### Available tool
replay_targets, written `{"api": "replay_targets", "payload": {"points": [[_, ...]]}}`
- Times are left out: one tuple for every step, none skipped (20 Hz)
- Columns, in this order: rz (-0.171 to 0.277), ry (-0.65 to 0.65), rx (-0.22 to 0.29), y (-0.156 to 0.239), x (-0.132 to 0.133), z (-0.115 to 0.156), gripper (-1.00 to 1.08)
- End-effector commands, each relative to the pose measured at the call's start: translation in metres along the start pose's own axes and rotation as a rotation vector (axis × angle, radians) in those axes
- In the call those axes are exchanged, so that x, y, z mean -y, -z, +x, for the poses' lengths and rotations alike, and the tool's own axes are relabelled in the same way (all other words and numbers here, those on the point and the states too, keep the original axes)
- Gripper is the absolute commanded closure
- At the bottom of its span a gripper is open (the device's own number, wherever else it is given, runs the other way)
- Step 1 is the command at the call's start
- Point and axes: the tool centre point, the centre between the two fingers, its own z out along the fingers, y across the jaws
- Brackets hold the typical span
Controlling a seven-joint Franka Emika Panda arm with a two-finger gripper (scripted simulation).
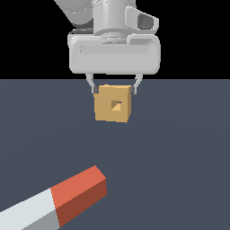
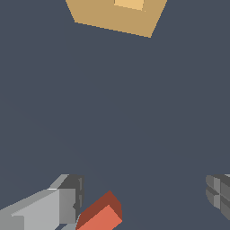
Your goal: Insert the peg into the horizontal hole in a box.
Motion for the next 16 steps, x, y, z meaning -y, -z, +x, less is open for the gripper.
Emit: {"api": "replay_targets", "payload": {"points": [[0.000,0.000,0.000,0.000,0.000,0.000,-0.92],[0.000,-0.002,0.000,0.000,0.000,0.000,-0.92],[0.000,-0.006,0.000,-0.001,0.000,-0.002,-0.92],[0.000,-0.014,0.000,-0.002,0.000,-0.004,-0.92],[0.000,-0.025,0.000,-0.003,0.000,-0.007,-0.92],[0.000,-0.039,0.000,-0.004,0.001,-0.011,-0.92],[0.000,-0.056,-0.001,-0.006,0.001,-0.016,-0.92],[0.000,-0.077,-0.001,-0.009,0.002,-0.021,-0.92],[0.000,-0.100,-0.001,-0.011,0.003,-0.028,-0.92],[0.000,-0.127,-0.001,-0.014,0.004,-0.035,-0.92],[0.000,-0.158,-0.002,-0.018,0.006,-0.043,-0.92],[0.000,-0.192,-0.002,-0.022,0.008,-0.052,-0.92],[-0.001,-0.228,-0.003,-0.026,0.011,-0.062,-0.92],[-0.001,-0.268,-0.003,-0.030,0.014,-0.073,-0.92],[-0.001,-0.309,-0.004,-0.035,0.018,-0.084,-0.92],[-0.001,-0.352,-0.004,-0.040,0.023,-0.095,-0.92]]}}
